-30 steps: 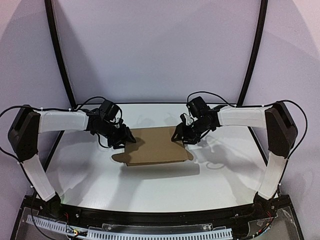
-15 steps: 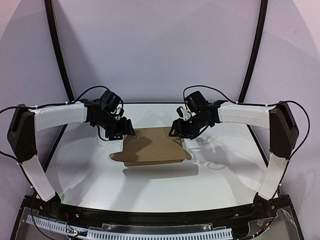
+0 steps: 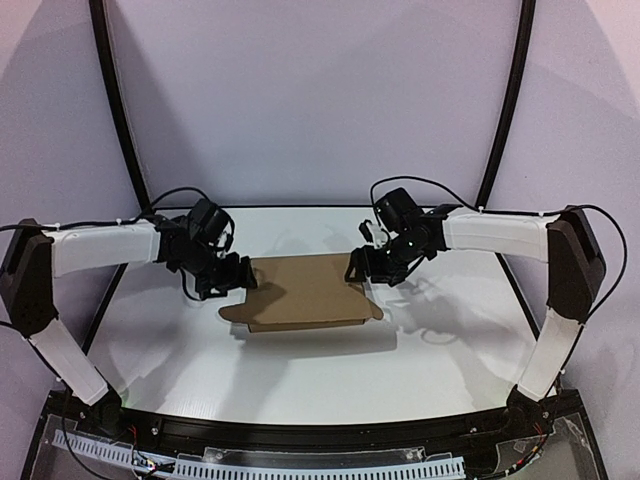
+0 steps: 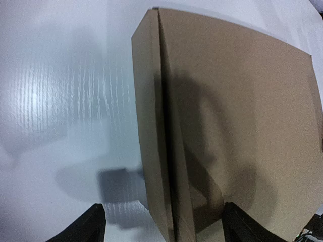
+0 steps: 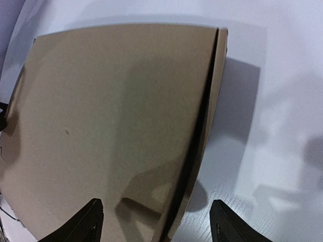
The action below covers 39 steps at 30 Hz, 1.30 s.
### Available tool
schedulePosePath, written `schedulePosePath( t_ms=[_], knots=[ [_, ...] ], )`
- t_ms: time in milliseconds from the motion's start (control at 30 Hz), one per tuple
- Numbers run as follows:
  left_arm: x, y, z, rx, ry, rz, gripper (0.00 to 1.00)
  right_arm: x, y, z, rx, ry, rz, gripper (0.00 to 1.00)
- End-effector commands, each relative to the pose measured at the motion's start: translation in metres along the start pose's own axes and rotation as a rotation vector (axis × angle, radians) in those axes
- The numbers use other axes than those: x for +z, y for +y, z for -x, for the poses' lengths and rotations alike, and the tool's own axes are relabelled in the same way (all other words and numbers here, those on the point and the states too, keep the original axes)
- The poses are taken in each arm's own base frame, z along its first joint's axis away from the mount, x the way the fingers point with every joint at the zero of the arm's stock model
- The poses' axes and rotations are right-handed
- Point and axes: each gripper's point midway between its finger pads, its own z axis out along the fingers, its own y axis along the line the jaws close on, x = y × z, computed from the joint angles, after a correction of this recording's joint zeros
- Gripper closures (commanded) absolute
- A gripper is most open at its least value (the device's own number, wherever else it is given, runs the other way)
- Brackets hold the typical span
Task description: Fold the paper box
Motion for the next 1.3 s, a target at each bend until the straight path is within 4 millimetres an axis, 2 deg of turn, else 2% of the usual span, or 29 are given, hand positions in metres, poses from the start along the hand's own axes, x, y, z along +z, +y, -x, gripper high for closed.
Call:
schedulePosePath(
  t_ms=[0,100,300,567,700,800,933,967,1000,1033,1100,1200,1267],
  knots=[
    [0.015,-0.01,-0.012,-0.047,0.015,-0.118,0.2,0.013,-0.001,-0.021,-0.011,0.063,0.025,0.27],
    [0.035,-0.008,-0.02,-0.073,0.038,-0.144,0.36,0.03,-0.009,-0.035,0.016,0.103,0.023,0.36],
    [0.059,0.008,-0.042,-0.115,0.101,-0.115,0.52,0.048,-0.024,-0.057,0.056,0.153,0.003,0.47],
    [0.071,0.046,-0.063,-0.128,0.136,0.04,0.61,0.062,-0.046,-0.08,0.07,0.192,-0.064,0.57],
    [0.071,0.043,-0.063,-0.121,0.135,0.02,0.61,0.06,-0.05,-0.081,0.069,0.191,-0.082,0.57],
    [0.067,0.034,-0.054,-0.109,0.119,-0.007,0.61,0.054,-0.047,-0.071,0.057,0.165,-0.088,0.54],
    [0.053,0.016,-0.036,-0.08,0.068,-0.063,0.51,0.04,-0.034,-0.05,0.024,0.101,-0.059,0.42],
    [0.046,0.008,-0.027,-0.065,0.037,-0.09,0.38,0.035,-0.024,-0.04,0.005,0.074,-0.014,0.35],
    [0.044,0.006,-0.026,-0.061,0.03,-0.096,0.38,0.035,-0.022,-0.039,0.001,0.072,-0.003,0.34],
    [0.038,-0.002,-0.017,-0.047,-0.003,-0.131,0.14,0.03,-0.01,-0.031,-0.025,0.048,0.052,0.29],
    [0.027,-0.009,-0.008,-0.033,-0.043,-0.148,0.03,0.026,0.001,-0.021,-0.063,0.019,0.115,0.24],
    [0.015,-0.012,0.001,-0.022,-0.092,-0.154,0.01,0.019,0.01,-0.013,-0.083,-0.014,0.191,0.19],
    [0.006,-0.015,0.005,-0.013,-0.132,-0.181,0.01,0.012,0.013,-0.008,-0.1,-0.054,0.24,0.11]
  ],
)
